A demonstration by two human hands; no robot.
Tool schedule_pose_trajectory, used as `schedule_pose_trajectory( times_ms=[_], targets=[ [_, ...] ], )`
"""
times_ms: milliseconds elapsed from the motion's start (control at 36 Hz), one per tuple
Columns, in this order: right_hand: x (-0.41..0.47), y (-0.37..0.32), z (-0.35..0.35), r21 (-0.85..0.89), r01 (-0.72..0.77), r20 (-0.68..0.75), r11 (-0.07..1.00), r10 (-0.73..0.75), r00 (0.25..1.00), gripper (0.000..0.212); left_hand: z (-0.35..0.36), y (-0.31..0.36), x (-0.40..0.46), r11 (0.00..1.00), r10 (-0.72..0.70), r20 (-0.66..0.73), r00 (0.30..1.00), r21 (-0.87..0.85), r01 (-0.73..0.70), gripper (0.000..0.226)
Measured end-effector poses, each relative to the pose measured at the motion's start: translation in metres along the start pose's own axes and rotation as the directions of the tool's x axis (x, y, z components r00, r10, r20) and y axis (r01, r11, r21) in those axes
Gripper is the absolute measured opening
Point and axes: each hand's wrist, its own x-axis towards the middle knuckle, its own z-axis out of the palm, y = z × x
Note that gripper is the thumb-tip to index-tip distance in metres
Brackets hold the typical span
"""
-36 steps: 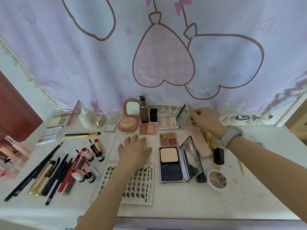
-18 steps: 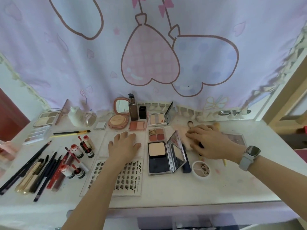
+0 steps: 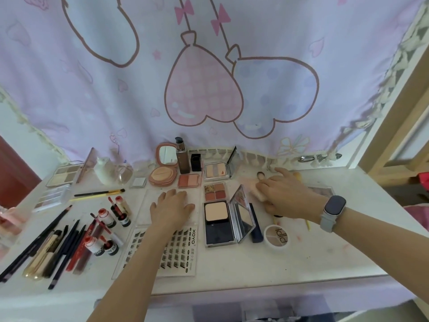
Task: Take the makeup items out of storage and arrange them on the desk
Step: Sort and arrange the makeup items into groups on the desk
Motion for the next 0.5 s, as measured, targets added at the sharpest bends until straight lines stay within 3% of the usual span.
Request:
schedule_pose_trajectory(
  times_ms=[167, 333, 417, 500],
  targets=[
    [-0.006, 0.005, -0.001, 0.132, -0.161, -0.161, 0.978, 0.181, 0.97, 0.034, 0.0, -0.002, -0.001, 0.98, -0.033, -0.11, 0.993, -0.197, 0.01, 0.043],
    [-0.016, 0.012, -0.011, 0.409, -0.284, -0.286, 0.867, 0.418, 0.862, 0.025, -0.007, 0.004, -0.009, 0.919, 0.001, -0.393, 0.92, -0.362, -0.156, 0.03],
    [-0.021, 0.016, -0.023, 0.733, -0.278, -0.24, 0.621, 0.617, 0.749, 0.017, -0.014, 0.015, -0.016, 0.867, 0.058, -0.506, 0.861, -0.402, -0.294, 0.023],
    [-0.022, 0.023, -0.034, 0.929, -0.235, -0.046, 0.287, 0.717, 0.695, 0.017, -0.022, 0.033, -0.025, 0.789, 0.163, -0.595, 0.787, -0.4, -0.466, 0.021]
  ],
)
